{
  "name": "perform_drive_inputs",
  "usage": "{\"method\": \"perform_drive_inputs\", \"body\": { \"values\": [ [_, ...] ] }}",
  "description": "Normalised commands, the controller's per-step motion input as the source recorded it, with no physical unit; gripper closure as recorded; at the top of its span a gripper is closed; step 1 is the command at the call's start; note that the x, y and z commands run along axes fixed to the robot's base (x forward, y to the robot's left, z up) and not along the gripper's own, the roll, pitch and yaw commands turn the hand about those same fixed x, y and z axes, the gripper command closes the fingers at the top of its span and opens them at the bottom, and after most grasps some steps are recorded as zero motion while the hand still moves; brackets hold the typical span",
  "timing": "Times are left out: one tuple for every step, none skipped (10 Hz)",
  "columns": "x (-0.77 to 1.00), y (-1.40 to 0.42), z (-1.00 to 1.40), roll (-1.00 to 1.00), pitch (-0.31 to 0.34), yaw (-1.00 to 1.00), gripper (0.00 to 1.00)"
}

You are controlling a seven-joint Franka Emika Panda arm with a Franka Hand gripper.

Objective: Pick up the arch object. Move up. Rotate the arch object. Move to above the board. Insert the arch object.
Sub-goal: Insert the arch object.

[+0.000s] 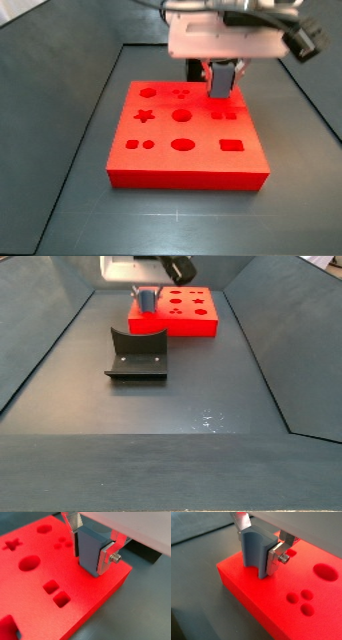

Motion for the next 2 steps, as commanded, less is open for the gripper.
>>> {"method": "perform_drive_inputs", "body": {
  "values": [
    [0.0, 0.05, -0.06, -0.04, -0.06, -0.02, 1.0],
    [0.0, 0.0, 0.0, 0.0, 0.0, 0.0, 1.0]
  ]
}}
